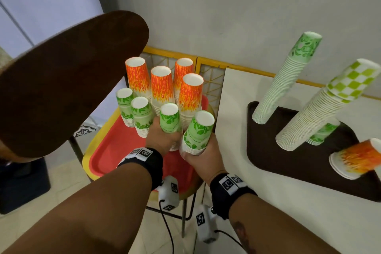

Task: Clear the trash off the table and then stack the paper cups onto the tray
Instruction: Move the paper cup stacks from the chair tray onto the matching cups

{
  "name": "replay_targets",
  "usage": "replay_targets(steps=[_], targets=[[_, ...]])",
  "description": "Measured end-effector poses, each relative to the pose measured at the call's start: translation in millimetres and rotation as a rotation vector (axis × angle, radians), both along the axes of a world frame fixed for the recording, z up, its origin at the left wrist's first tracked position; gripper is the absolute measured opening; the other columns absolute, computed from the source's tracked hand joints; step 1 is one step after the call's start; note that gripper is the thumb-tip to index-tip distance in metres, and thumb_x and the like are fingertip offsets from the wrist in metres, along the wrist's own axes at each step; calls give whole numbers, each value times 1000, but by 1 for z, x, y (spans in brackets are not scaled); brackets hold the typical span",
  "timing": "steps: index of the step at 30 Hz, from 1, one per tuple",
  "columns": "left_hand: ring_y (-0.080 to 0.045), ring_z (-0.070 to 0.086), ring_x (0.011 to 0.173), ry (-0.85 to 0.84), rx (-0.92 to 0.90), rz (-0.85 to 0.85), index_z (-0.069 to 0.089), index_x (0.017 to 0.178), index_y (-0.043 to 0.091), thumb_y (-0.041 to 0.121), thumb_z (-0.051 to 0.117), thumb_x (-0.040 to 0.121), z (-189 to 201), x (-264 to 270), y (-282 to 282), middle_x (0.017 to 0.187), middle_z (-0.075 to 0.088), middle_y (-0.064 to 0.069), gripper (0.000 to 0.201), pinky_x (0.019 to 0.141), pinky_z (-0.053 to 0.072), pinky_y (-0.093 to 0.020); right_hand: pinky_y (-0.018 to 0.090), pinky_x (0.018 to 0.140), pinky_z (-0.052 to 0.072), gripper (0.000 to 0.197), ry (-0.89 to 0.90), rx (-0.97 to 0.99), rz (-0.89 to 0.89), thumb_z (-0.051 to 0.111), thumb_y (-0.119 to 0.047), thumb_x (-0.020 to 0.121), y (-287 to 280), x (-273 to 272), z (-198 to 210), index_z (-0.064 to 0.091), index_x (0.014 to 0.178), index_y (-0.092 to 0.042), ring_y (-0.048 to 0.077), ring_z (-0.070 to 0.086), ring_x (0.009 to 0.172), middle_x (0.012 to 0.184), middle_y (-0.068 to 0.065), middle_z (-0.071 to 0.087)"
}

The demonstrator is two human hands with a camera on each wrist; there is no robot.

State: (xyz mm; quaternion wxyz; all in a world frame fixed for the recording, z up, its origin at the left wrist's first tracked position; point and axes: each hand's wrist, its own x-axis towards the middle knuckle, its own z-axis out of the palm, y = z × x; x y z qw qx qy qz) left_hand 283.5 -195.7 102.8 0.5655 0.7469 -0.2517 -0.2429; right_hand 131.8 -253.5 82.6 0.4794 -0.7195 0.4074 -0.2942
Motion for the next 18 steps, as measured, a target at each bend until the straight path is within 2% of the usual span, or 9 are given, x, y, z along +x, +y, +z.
replay_targets(steps=[2,5,7,10,12,14,16,18], targets=[[-21,66,96,-31,12,19,50,113,20,13,87,69,2,-6,1,108,69,-6,57,86,51,-35,21,87,54,68,-2,-7,-3,92,-33,61,-1,-11,8,48,113,-39,-1,65,99,112,-13,65],[-20,63,94,-51,32,60,53,117,12,7,84,72,7,-21,1,106,67,-6,55,82,46,-31,26,90,54,71,4,-5,28,92,-31,60,-4,-27,13,47,115,-38,3,64,102,115,-11,64],[-21,63,93,-44,24,66,53,117,11,4,84,71,11,-34,0,104,66,-5,55,84,48,-33,31,93,55,75,5,14,40,91,-30,59,-7,-39,15,47,120,-32,7,64,106,116,-11,64],[-22,65,94,-11,-23,72,52,109,21,4,84,72,18,-62,-2,105,67,-5,52,88,51,-36,32,91,57,71,-6,-3,66,92,-33,59,-12,-63,21,50,116,-31,5,67,103,114,-10,65],[-21,67,94,21,-72,51,55,101,28,3,84,70,24,-89,-5,104,70,-5,50,86,52,-35,24,85,59,63,-28,-13,80,92,-32,60,-17,-86,27,53,109,-35,-4,68,95,105,-11,68],[-21,69,93,52,-104,7,56,100,31,4,85,65,31,-121,-12,101,72,-5,52,83,56,-37,15,81,56,58,-43,-26,81,92,-25,63,-25,-115,32,51,102,-37,-10,66,91,100,-13,68],[-15,72,86,70,-137,-37,58,99,29,7,83,61,34,-154,-21,94,73,-3,51,77,59,-34,19,85,55,64,-55,-17,80,91,-22,64,-33,-150,35,47,107,-38,-7,66,96,107,-11,66],[-11,72,79,44,-138,-85,59,101,27,11,79,59,35,-188,-33,88,73,-3,49,72,59,-31,24,90,54,70,-49,-12,77,89,-22,63,-43,-187,35,46,117,-33,-3,64,103,114,-11,64]])
